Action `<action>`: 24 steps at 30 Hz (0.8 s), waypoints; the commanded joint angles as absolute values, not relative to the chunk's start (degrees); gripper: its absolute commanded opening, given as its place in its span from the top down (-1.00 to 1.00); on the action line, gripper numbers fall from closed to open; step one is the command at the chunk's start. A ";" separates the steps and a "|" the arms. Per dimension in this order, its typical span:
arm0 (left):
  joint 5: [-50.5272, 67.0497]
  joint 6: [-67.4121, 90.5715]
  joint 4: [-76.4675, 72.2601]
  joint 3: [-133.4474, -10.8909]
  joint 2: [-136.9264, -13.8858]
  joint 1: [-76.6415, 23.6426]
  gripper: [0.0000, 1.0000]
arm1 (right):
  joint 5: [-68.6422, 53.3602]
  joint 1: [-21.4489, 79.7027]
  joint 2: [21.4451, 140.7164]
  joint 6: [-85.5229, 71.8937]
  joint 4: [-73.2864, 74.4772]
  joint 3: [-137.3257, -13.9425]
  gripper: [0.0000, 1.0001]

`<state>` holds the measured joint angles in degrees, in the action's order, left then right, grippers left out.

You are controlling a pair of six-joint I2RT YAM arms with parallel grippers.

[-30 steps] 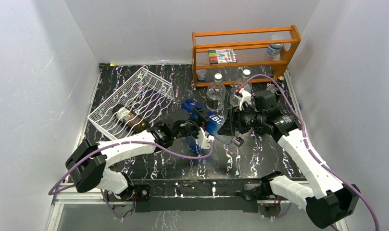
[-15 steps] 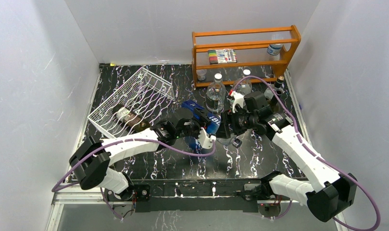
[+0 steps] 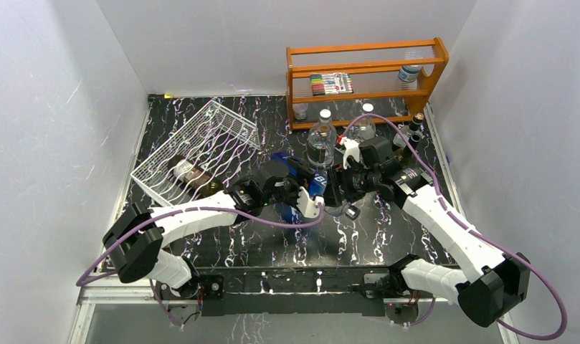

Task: Put the wine bottle on the wine rack

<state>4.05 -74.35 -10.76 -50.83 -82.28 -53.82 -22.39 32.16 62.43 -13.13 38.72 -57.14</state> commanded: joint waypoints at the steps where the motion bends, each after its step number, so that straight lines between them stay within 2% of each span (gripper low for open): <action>1: -1.15 -64.61 -26.10 -51.21 -75.32 -54.01 -0.67 | -20.81 32.92 60.57 -13.40 36.65 -59.78 1.00; 3: -3.17 -61.22 -27.86 -48.61 -74.04 -53.97 -0.92 | -19.59 32.89 59.80 -13.44 36.64 -60.14 1.00; 4: -4.13 -59.60 -27.91 -47.53 -73.33 -53.97 -0.96 | -19.07 32.94 59.42 -13.45 36.32 -60.12 1.00; 14: -11.98 -41.40 -23.79 -39.29 -60.43 -53.99 -0.96 | -17.04 32.94 57.63 -13.79 34.68 -59.12 1.00; 19: -10.82 -28.00 -18.75 -41.06 -54.23 -53.97 -0.96 | -16.62 32.93 57.32 -13.83 31.45 -57.21 1.00; 24: -16.34 -10.35 -9.76 -48.08 -53.68 -53.97 -0.96 | -17.37 32.98 56.57 -15.22 25.35 -54.06 1.00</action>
